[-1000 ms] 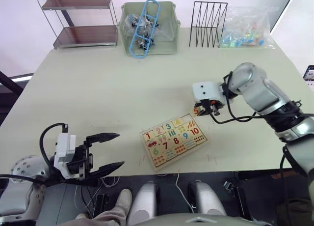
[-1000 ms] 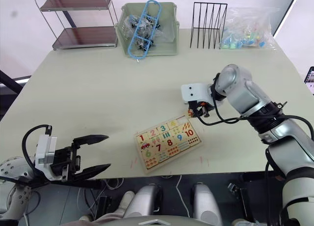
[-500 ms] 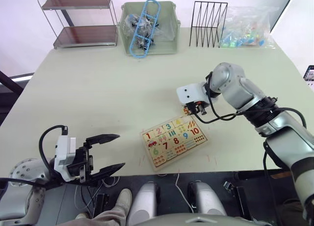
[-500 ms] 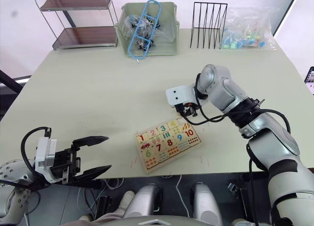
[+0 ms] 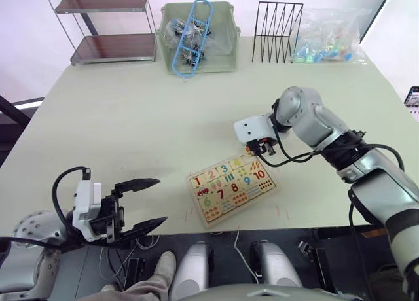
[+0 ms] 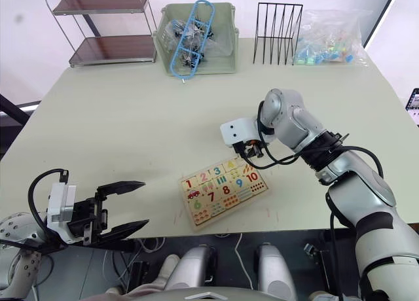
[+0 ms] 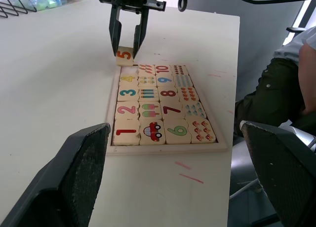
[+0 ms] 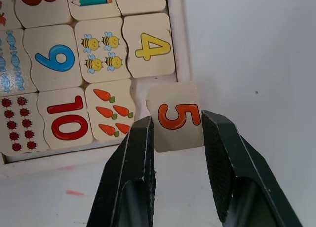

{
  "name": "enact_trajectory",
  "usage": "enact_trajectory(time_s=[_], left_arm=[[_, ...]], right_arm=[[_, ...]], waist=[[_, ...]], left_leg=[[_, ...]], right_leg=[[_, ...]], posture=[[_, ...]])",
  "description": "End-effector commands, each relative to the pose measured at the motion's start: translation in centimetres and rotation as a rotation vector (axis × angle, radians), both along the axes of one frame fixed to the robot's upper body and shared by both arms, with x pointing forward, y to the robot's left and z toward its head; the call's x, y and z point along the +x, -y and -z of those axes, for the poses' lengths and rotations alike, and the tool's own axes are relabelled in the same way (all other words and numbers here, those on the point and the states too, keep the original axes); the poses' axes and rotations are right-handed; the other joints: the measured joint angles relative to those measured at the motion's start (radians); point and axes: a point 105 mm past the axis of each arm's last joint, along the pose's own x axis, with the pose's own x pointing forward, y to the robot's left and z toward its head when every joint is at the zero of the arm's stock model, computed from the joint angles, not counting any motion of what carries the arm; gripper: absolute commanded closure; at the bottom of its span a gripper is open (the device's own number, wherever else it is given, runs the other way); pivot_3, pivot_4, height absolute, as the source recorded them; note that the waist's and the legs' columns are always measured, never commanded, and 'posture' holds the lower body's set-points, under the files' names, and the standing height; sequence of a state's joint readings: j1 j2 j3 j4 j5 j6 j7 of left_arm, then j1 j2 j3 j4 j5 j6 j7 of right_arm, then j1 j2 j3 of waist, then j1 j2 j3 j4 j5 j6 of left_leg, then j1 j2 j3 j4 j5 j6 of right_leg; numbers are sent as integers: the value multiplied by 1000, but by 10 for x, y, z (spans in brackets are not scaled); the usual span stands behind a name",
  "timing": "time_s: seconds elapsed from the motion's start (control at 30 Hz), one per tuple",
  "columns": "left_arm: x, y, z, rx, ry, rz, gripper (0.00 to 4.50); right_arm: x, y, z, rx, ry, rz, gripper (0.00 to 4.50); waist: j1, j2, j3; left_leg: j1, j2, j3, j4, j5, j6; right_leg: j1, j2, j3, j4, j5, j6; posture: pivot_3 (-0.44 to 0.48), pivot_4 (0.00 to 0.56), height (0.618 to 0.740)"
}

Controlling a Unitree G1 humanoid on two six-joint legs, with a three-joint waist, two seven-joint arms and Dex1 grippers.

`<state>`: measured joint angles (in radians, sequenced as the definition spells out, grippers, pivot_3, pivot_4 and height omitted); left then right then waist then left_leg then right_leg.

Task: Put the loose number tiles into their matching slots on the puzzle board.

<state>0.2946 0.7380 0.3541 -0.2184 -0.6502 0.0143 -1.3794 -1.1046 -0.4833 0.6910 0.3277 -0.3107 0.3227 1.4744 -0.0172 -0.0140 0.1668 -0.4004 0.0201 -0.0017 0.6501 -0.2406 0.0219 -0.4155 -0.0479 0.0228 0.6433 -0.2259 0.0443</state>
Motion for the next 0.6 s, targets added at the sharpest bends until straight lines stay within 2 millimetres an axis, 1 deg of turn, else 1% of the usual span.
enact_trajectory(time_s=[0.03, 0.6], left_arm=[[-1, 0, -5, 11, 35, 5, 0], [-1, -1, -6, 16, 31, 2, 0]], right_arm=[[-1, -3, -4, 1, 17, -19, 3676], [-2, -5, 4, -8, -2, -13, 3676]], waist=[[0, 0, 0], [0, 0, 0]], left_leg=[[0, 0, 0, 0, 0, 0], [0, 0, 0, 0, 0, 0]], right_leg=[[0, 0, 0, 0, 0, 0], [0, 0, 0, 0, 0, 0]], posture=[[0, 150, 740], [0, 150, 740]])
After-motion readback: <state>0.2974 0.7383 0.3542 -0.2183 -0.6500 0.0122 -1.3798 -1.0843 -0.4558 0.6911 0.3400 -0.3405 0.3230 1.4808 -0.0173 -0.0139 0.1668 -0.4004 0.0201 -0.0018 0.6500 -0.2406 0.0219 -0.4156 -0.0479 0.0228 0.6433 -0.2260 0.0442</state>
